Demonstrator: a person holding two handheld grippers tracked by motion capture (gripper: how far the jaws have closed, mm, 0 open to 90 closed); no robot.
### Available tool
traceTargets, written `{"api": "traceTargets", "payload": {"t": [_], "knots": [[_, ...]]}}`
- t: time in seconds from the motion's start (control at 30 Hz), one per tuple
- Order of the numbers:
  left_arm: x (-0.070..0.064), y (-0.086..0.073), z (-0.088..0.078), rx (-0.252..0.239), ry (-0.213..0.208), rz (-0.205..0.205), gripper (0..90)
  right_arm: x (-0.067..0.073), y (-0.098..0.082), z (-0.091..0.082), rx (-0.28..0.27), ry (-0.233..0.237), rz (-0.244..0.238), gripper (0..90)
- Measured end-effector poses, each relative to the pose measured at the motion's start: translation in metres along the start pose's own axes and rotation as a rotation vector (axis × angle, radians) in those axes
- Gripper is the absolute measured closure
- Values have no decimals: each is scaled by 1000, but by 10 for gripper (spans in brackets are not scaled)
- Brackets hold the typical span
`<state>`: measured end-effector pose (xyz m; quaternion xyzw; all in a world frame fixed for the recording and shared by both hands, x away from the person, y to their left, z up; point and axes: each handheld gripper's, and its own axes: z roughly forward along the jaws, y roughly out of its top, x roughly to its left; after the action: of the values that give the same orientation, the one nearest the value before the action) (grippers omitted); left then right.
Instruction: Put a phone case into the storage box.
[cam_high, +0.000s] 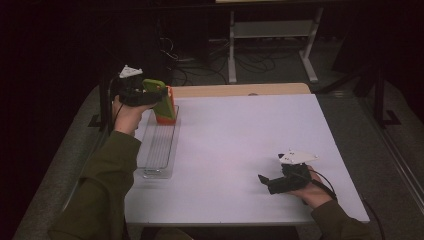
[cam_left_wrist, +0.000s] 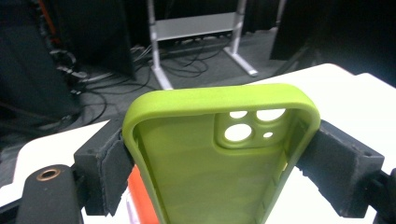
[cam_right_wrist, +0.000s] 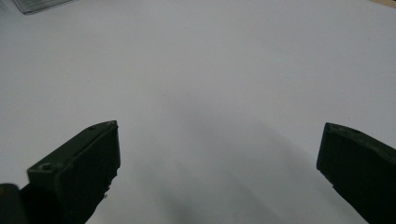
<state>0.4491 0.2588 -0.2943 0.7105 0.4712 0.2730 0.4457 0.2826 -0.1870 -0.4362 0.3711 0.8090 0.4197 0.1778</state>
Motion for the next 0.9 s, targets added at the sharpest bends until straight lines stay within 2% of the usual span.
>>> {"api": "traceTargets", "payload": {"t": [0.33,0.47,0.5,0.63,0.7,0.87,0.9], "knots": [[4,-18,26,92,98,-42,157,0,1,-1,-2,1,3,0],[5,-25,36,116,118,-63,157,0,1,-1,-4,1,3,0],[6,-26,37,126,118,-50,156,0,1,-1,-4,0,4,0],[4,-32,45,132,132,-71,155,0,1,-2,-7,0,0,0],[4,-34,50,150,145,-54,154,0,1,-1,-9,0,1,0],[4,-37,59,164,177,-57,153,0,1,-2,-10,1,0,0],[3,-38,61,152,184,-66,152,0,1,-2,-11,2,2,0]]}}
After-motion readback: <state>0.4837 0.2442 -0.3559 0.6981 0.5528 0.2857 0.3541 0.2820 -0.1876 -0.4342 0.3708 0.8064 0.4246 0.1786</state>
